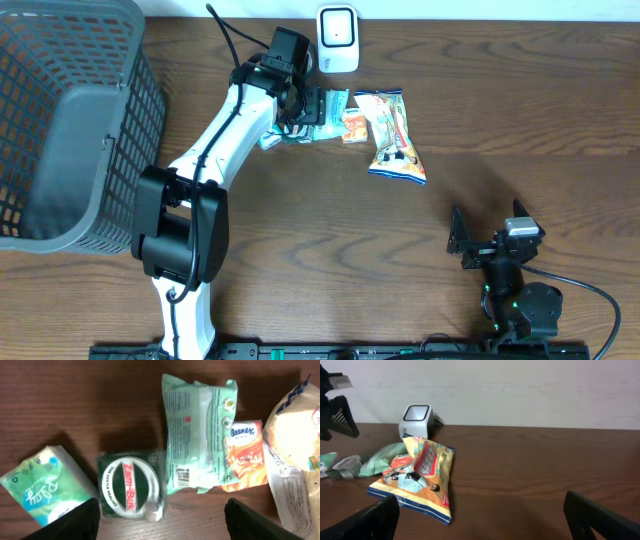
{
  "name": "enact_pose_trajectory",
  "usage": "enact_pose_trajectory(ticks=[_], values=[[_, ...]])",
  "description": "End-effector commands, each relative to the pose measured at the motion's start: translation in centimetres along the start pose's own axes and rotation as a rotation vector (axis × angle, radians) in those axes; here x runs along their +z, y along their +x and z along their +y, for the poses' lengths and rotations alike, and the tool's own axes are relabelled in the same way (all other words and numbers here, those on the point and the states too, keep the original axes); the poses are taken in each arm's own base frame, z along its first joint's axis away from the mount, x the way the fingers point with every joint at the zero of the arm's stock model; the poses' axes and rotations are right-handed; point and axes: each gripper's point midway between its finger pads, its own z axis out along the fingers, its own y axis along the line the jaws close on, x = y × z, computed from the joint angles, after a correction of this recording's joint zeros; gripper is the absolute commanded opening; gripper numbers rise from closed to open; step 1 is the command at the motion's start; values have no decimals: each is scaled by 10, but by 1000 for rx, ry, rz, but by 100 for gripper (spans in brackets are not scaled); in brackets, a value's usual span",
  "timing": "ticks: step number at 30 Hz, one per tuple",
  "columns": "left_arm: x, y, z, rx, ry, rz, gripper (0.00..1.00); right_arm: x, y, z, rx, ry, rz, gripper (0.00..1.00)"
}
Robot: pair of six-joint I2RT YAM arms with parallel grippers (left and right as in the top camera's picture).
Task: Scan the item barcode
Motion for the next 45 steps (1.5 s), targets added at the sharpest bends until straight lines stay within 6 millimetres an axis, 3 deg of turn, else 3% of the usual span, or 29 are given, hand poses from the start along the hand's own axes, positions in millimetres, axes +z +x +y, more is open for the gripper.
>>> enact_pose_trajectory(ticks=[1,7,12,15,17,22,28,31,38,45], values=[[-2,-6,2,8,-7,-20,79,0,0,1,3,0,1,99],[-35,-20,0,5,7,-85,79,0,0,1,3,0,1,99],[-99,-23,-7,10,27,-155,85,0,0,1,3,0,1,99],[-142,-7,-7,9,25,-150,95,0,1,1,3,0,1,99],[-173,16,-4,6,16,-119,100,0,0,1,3,0,1,99],[-233,55,6,-13,-2,-107,98,0,0,1,3,0,1,99],[-315,69,42,-165,-42,-312,98,0,0,1,3,0,1,99],[-346,79,56,-207,-53,-397,98,0,0,1,3,0,1,99],[-392,104,55,-207,-31,-529,98,0,1,1,3,0,1,99],[-415,118,52,-197,-12,-603,98,0,0,1,3,0,1,99]])
